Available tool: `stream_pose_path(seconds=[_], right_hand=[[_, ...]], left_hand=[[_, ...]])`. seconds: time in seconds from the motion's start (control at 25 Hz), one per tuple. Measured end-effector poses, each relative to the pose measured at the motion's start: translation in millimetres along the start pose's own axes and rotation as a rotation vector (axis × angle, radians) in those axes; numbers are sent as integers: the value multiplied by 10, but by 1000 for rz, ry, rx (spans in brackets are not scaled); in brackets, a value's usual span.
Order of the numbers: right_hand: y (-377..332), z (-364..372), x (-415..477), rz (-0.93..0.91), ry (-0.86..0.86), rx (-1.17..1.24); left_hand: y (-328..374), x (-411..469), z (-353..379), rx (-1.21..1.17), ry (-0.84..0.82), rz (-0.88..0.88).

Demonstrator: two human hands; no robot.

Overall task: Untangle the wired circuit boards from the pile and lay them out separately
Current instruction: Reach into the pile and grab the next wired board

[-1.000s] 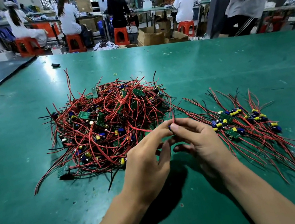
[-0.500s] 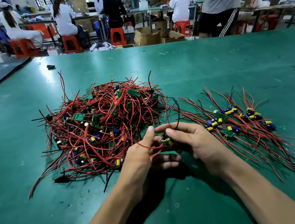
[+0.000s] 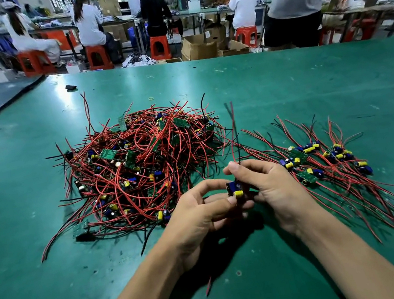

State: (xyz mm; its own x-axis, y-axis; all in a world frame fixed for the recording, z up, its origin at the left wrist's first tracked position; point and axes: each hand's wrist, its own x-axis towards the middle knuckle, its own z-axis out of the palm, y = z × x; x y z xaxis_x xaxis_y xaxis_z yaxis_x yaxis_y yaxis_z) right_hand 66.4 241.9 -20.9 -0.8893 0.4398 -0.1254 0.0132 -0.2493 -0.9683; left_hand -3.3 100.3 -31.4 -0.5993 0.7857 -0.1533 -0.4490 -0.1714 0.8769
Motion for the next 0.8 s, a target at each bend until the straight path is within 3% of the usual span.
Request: stream_pose_path(seconds=[0.24, 0.6, 0.8], right_hand=[[86, 35, 8, 50, -147, -19], [21, -57, 12, -161, -67, -335], [57, -12, -11, -99, -149, -221]], left_hand=[[-39, 8, 27, 205, 95, 81], [-5, 17, -4, 243, 90, 40], [-22, 24, -14, 309, 130, 91]])
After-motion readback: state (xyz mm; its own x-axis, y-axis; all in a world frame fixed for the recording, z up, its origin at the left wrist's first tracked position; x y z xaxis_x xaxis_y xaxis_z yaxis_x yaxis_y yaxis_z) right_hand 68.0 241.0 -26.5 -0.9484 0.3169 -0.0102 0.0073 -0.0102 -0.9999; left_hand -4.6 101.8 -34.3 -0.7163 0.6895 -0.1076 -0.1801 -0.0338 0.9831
